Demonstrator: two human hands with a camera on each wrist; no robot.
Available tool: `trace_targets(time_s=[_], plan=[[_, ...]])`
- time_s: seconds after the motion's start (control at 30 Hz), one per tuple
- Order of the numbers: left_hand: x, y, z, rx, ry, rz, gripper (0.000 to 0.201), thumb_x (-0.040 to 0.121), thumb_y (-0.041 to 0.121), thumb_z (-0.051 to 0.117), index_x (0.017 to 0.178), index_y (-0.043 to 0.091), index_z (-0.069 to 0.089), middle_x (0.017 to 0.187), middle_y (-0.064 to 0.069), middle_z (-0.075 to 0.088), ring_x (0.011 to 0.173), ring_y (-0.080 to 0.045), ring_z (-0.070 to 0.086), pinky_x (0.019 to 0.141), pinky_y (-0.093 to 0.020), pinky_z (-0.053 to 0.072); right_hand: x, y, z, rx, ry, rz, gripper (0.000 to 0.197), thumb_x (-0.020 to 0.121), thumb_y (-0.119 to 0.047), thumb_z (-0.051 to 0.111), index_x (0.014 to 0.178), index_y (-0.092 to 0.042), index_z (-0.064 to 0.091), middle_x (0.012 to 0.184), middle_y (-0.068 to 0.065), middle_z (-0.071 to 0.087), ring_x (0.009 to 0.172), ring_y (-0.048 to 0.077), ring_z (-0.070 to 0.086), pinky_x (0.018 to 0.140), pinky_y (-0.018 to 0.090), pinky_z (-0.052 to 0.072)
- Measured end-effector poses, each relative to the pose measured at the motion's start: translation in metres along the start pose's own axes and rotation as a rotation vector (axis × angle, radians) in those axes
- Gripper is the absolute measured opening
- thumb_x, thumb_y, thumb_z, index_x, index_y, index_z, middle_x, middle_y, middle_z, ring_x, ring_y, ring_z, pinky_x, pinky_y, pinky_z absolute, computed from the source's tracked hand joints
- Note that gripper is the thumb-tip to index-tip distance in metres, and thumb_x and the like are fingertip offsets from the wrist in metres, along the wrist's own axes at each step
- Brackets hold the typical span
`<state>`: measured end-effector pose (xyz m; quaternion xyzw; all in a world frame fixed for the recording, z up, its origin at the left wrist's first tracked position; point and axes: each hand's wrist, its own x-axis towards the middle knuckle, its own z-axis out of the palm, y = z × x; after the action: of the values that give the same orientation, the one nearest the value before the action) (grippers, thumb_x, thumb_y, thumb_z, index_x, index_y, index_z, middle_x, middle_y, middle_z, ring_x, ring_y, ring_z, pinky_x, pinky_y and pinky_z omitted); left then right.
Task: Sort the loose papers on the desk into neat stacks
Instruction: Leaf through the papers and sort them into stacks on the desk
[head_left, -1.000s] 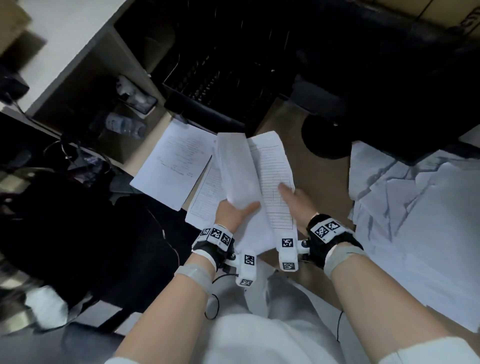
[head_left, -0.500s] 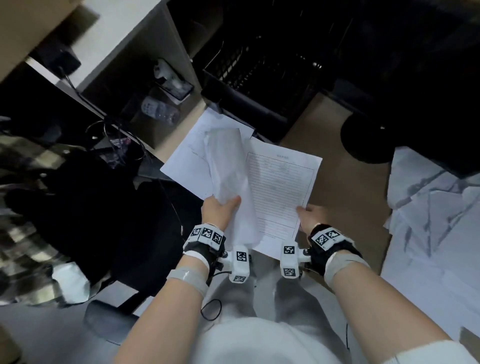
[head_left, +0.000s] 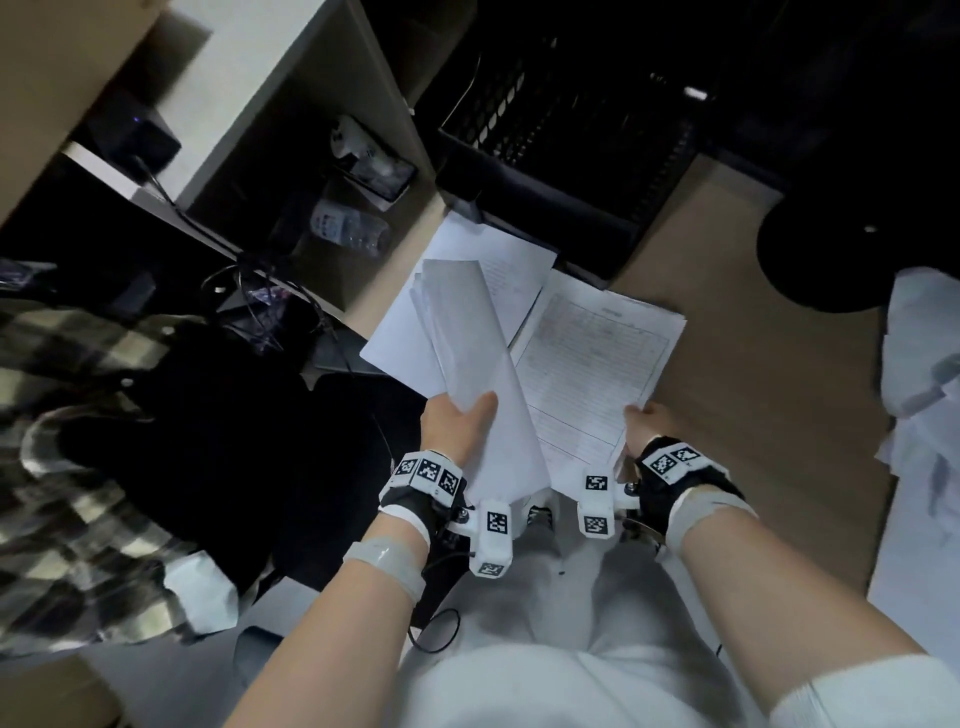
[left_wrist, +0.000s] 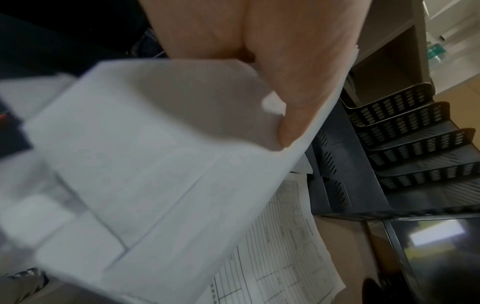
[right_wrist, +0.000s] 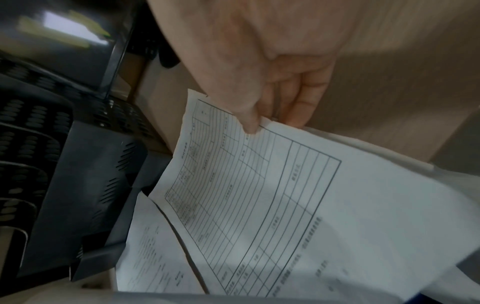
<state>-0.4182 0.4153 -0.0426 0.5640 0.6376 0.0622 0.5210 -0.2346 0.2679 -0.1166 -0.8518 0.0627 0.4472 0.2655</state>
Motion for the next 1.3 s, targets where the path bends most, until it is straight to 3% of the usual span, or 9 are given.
trace_targets(time_s=[0.13,0.27,0.4,0.53,0.73,0.87,1.03,1.17,1.3], plan=[[0.0,0.001,0.007,-0.047,-0.033,-0.01,0.013,0.083,0.022,0.067,0.082,0.009,0.073,0.076,0.001,0.072,0.069,-0.018,0.067,0.065,-0.028,0.054,0.005,-0.005,-0.001,-0.012,0.027,-0.026,0.027,0.1,-0.029,0.048,0.097,-0.007,0.063,0.105,0.016,0.069,0.085,0.029,0.061,0.08,0.033,0.047],[-0.001,0.008,0.011,-0.062,-0.103,-0.021,0.014,0.084,0.02,0.065,0.085,0.008,0.072,0.073,0.0,0.071,0.065,-0.017,0.065,0.058,-0.024,0.052,-0.008,-0.015,-0.011,0.015,0.117,-0.036,0.045,0.095,-0.035,0.059,0.126,-0.003,0.057,0.123,0.012,0.063,0.108,0.032,0.061,0.082,0.03,0.042],[-0.004,0.017,0.019,-0.051,-0.118,0.051,0.016,0.086,0.024,0.072,0.092,0.01,0.074,0.079,0.004,0.072,0.074,-0.015,0.067,0.057,-0.016,0.047,-0.035,-0.031,-0.022,0.295,0.072,-0.247,0.041,0.086,-0.011,0.071,0.125,-0.01,0.059,0.12,0.01,0.063,0.101,0.024,0.063,0.068,0.019,0.052],[-0.008,0.033,0.03,0.008,-0.187,0.101,0.036,0.092,0.04,0.067,0.107,0.009,0.072,0.098,-0.004,0.073,0.093,-0.02,0.069,0.081,-0.028,0.052,-0.065,-0.045,-0.02,0.27,-0.261,-0.44,0.043,0.082,-0.005,0.076,0.122,-0.018,0.068,0.116,-0.003,0.069,0.099,0.008,0.067,0.08,0.018,0.056],[-0.008,0.031,0.048,0.041,-0.378,0.125,0.076,0.078,0.086,0.043,0.11,0.022,0.068,0.111,-0.001,0.073,0.106,-0.023,0.068,0.099,-0.052,0.051,-0.082,-0.043,-0.032,0.218,-0.336,-0.478,0.071,0.078,-0.02,0.082,0.141,-0.028,0.05,0.118,-0.023,0.058,0.1,-0.012,0.057,0.076,0.002,0.043],[-0.026,0.048,0.054,-0.009,-0.441,0.187,0.047,0.099,0.049,0.049,0.108,0.008,0.069,0.099,-0.007,0.074,0.095,-0.025,0.069,0.091,-0.045,0.055,-0.089,-0.035,-0.046,0.243,-0.312,-0.461,0.08,0.074,-0.02,0.086,0.142,-0.025,0.044,0.128,-0.012,0.058,0.111,0.002,0.06,0.092,0.021,0.051],[-0.045,0.053,0.058,0.057,-0.463,0.207,0.022,0.091,0.024,0.067,0.108,0.012,0.072,0.094,-0.002,0.074,0.084,-0.015,0.069,0.056,-0.014,0.049,-0.094,-0.023,-0.059,0.418,-0.136,-0.318,0.03,0.098,-0.016,0.056,0.125,-0.007,0.061,0.117,0.007,0.068,0.107,0.024,0.065,0.077,0.025,0.05],[-0.053,0.045,0.073,-0.006,-0.42,0.108,0.009,0.082,0.019,0.066,0.078,0.012,0.069,0.058,0.005,0.062,0.056,-0.018,0.058,0.052,-0.022,0.044,-0.085,0.007,-0.073,0.354,0.021,-0.247,0.032,0.101,-0.032,0.05,0.104,-0.005,0.066,0.104,0.014,0.069,0.099,0.031,0.064,0.088,0.036,0.049],[-0.05,0.04,0.089,0.023,-0.445,0.039,0.017,0.08,0.018,0.07,0.064,0.017,0.067,0.059,0.003,0.063,0.061,-0.022,0.06,0.064,-0.034,0.05,-0.083,0.043,-0.09,0.208,0.209,-0.143,0.042,0.099,-0.033,0.05,0.063,-0.025,0.03,0.065,-0.008,0.032,0.078,0.021,0.037,0.056,0.029,0.026]])
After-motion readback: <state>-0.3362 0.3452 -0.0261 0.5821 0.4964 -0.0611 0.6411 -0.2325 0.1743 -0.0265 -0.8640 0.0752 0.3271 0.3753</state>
